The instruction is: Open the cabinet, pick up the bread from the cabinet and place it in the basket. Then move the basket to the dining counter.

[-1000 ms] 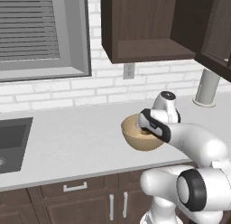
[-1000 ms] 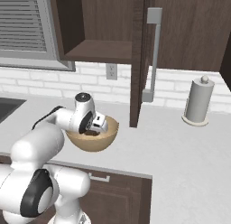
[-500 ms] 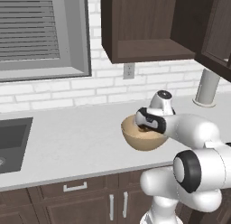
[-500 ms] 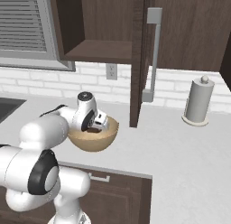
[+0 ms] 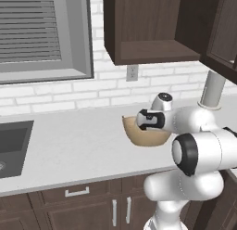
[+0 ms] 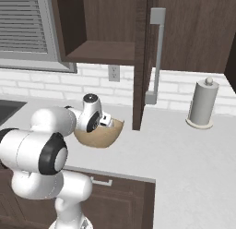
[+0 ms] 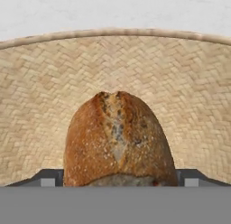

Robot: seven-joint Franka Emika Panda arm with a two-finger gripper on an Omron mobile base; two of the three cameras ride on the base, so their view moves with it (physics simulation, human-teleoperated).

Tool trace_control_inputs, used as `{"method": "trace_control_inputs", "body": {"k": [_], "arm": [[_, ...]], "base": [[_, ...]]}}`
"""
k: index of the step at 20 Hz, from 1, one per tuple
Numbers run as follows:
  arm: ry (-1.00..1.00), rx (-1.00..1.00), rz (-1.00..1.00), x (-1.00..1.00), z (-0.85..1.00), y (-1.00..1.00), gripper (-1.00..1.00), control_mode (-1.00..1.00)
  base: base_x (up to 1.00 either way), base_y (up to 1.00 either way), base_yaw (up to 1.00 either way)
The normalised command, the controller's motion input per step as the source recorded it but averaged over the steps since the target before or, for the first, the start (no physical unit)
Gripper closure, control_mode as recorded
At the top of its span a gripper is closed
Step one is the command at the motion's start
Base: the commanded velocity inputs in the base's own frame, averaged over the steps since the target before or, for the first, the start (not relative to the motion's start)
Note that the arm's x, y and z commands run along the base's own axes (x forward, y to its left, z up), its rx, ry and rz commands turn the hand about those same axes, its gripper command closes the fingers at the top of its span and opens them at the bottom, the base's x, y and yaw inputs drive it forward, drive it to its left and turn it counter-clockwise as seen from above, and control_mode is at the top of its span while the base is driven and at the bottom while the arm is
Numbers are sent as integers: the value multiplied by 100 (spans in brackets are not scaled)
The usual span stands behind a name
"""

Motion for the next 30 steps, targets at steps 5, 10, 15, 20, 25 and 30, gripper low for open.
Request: {"method": "trace_control_inputs", "body": {"k": [5, 10, 15, 20, 25, 30], "arm": [[0, 0, 0, 3, -27, 0, 100, -100], [0, 0, 0, 0, 6, 0, -100, -100], [0, 0, 0, -10, 20, 0, -100, -100], [0, 0, 0, -14, 28, 0, -100, -100], [0, 0, 0, -6, 13, 0, -100, -100], [-1, 0, -1, -29, 16, 0, -100, -100]], "base": [[0, 0, 0], [0, 0, 0], [0, 0, 0], [0, 0, 0], [0, 0, 0], [0, 0, 0]]}}
